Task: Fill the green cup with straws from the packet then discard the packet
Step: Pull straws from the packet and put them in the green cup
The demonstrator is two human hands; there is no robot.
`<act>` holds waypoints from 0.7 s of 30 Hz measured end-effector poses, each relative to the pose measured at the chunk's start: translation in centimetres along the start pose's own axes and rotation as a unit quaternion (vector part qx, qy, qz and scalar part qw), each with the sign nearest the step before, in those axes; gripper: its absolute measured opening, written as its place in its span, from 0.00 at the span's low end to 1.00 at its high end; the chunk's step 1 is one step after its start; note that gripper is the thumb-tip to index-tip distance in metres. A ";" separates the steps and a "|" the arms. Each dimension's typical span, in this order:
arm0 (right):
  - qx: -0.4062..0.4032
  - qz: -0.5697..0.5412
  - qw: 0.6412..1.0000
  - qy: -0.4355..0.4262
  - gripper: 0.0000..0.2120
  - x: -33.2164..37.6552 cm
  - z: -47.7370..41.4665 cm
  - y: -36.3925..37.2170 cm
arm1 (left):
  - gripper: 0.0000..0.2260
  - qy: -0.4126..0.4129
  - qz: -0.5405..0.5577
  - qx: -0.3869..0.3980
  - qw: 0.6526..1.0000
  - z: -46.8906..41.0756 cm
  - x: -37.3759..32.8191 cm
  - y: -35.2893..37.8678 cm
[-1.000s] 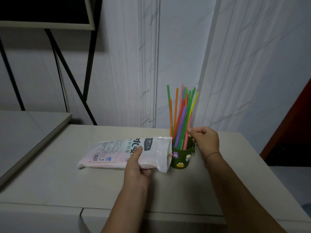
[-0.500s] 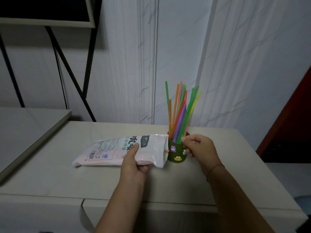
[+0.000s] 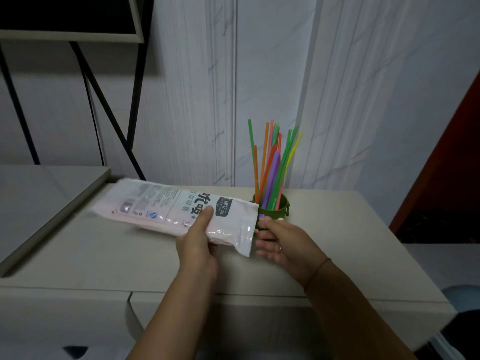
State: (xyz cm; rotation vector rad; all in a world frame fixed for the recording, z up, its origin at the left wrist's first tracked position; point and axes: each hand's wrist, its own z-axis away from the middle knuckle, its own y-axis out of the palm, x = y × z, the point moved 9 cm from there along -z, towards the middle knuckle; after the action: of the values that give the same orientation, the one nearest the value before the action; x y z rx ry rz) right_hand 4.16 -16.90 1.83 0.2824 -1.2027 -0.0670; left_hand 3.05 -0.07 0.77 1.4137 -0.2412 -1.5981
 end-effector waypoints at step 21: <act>0.006 -0.244 0.964 0.101 0.14 -1.9 -0.8 0.5 | 0.23 0.157 -0.142 0.056 0.976 1.1 -1.5 1.6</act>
State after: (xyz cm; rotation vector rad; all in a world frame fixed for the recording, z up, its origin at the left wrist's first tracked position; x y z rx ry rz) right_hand 4.15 -15.86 0.01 0.5790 -0.9095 -0.4504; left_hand 2.76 -0.26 3.19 1.8286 0.0626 -1.5738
